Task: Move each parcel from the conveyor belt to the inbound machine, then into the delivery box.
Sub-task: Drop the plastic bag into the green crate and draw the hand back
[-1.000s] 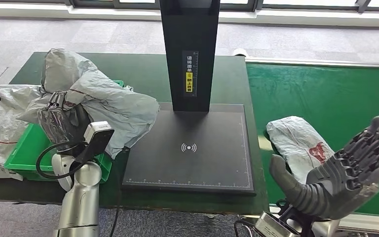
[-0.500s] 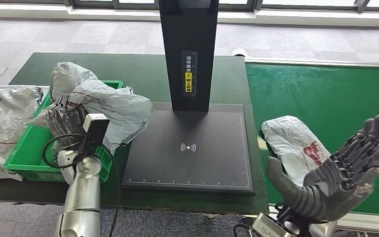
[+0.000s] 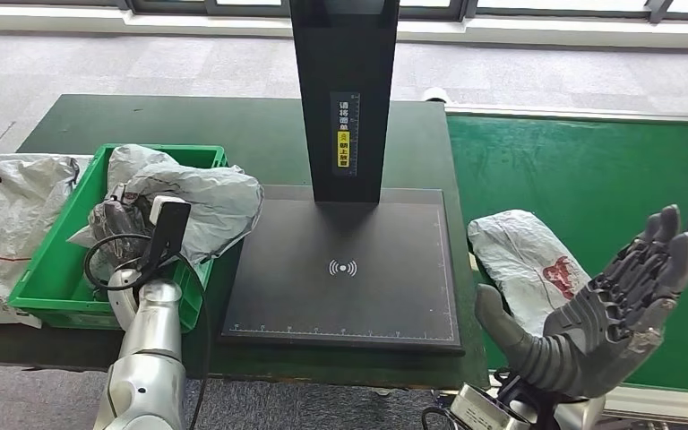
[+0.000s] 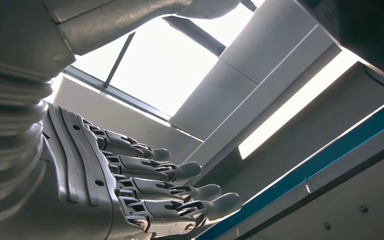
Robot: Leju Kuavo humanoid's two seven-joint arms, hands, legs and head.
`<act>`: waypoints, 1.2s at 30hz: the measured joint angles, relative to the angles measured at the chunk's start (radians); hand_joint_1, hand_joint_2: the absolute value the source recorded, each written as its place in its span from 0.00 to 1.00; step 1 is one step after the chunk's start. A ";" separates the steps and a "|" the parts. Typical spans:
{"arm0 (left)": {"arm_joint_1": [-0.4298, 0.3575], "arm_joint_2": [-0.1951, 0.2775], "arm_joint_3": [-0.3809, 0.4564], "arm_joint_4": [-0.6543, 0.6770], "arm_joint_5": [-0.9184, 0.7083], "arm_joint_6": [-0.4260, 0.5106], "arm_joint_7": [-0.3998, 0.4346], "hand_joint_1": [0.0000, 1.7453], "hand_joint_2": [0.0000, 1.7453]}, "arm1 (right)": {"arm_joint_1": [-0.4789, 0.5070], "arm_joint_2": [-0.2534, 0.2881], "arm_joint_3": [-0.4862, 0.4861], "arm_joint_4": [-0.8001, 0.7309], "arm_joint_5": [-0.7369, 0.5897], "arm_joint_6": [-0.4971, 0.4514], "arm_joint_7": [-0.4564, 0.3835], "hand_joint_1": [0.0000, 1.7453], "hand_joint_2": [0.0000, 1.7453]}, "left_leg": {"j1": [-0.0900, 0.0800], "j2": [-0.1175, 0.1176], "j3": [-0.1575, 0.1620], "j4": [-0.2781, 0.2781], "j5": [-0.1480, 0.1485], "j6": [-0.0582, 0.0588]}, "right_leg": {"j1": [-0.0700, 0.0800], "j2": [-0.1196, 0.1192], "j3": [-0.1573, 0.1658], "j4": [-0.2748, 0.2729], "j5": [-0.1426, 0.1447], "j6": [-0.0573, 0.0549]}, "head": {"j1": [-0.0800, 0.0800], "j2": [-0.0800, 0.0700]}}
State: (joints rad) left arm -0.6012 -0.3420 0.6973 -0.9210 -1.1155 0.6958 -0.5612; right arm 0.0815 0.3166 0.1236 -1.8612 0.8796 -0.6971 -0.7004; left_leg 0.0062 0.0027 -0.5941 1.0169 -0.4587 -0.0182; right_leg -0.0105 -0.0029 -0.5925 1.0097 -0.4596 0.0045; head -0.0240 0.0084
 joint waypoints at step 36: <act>-0.137 0.021 0.428 0.049 0.146 0.000 -0.135 0.00 0.00 | -0.007 0.000 0.005 0.061 -0.009 0.000 0.000 0.00 1.00 | 0.000 0.000 0.006 -0.001 0.000 0.000 | 0.000 0.000 0.006 0.000 0.000 0.000 | 0.000 0.000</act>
State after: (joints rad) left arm -0.7378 -0.3211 1.1255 -0.8715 -0.9696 0.6962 -0.6959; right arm 0.0744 0.3166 0.1282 -1.8006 0.8707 -0.6972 -0.7004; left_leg 0.0062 0.0031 -0.5878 1.0155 -0.4588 -0.0186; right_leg -0.0103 -0.0029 -0.5864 1.0098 -0.4598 0.0042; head -0.0239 0.0084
